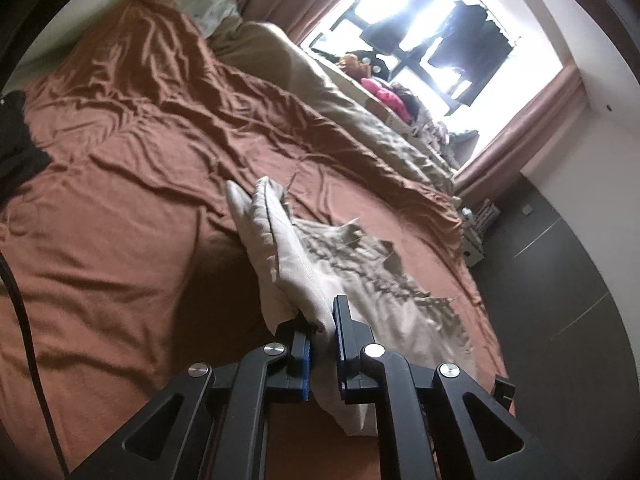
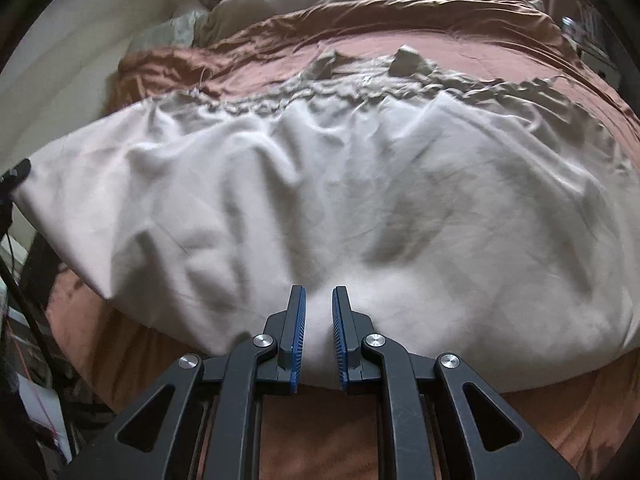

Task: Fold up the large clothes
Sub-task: 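Lift the held side with the left gripper and fold it over the bundle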

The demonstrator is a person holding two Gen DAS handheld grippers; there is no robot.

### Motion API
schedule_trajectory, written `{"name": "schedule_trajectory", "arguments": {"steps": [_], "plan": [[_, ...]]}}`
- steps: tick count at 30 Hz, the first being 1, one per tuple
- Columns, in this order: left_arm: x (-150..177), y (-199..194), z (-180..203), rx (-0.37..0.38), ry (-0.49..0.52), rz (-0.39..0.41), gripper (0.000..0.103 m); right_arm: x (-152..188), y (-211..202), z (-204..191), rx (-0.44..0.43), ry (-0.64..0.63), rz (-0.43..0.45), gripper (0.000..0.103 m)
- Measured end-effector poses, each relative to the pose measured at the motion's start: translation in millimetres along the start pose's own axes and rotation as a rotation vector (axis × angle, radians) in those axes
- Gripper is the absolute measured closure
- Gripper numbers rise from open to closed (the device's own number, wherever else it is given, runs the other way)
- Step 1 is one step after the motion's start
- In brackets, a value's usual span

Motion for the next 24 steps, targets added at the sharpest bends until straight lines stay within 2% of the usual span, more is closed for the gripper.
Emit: {"name": "schedule_trajectory", "arguments": {"steps": [3, 7, 12, 16, 20, 24], "plan": [[-5, -3, 19, 0.013, 0.033, 0.011, 0.094, 3, -9, 3, -0.022, 0.012, 0.025, 0.092], [-12, -6, 48, 0.030, 0.080, 0.021, 0.095, 12, -6, 2, -0.066, 0.022, 0.012, 0.092], [-15, -9, 83, 0.053, 0.132, 0.031, 0.095, 27, 21, 8, -0.028, 0.036, -0.041, 0.092], [-15, -3, 121, 0.064, 0.193, 0.018, 0.095, 35, 33, 20, -0.085, 0.075, -0.039, 0.092], [-12, 4, 163, 0.087, 0.252, 0.015, 0.096, 35, 23, 28, -0.138, 0.082, -0.040, 0.092], [-12, 17, 209, 0.104, 0.316, -0.002, 0.096, 41, -5, 53, -0.169, 0.109, 0.016, 0.092]]}}
Point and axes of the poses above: each gripper's, at about its wrist camera, not at the fingertips, and y roughly the way its jaws point, z to its right, x to its underside, the point moved 5 cm from there along y, roughly the way its jaws point, and after that the axes turned 12 degrees about -z, right-handed, at the moved point
